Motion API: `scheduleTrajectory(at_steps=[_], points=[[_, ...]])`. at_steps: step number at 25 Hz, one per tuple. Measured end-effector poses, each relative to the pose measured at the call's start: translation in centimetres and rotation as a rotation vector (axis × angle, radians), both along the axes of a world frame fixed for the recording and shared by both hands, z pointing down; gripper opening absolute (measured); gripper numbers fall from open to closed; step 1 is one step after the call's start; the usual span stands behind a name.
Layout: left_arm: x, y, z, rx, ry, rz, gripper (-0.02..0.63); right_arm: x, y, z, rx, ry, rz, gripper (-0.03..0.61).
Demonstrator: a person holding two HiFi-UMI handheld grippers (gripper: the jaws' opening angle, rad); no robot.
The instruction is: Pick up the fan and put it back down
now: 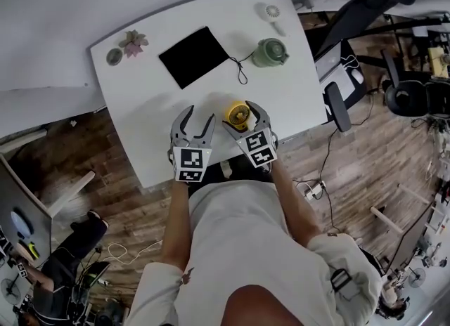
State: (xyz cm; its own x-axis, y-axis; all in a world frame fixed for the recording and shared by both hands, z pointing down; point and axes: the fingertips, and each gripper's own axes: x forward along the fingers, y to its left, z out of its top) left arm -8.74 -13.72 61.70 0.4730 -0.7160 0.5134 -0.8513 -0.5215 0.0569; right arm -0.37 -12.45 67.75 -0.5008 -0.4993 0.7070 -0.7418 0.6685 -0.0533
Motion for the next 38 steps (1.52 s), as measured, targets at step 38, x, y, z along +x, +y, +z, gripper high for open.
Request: scheduleTrajectory(at_steps=[38], points=[[0.5, 0.7, -23.6, 0.487, 0.033, -0.164, 0.288, 1.5, -3.1, -30.6, 0.611, -0.277, -0.057, 0.399]])
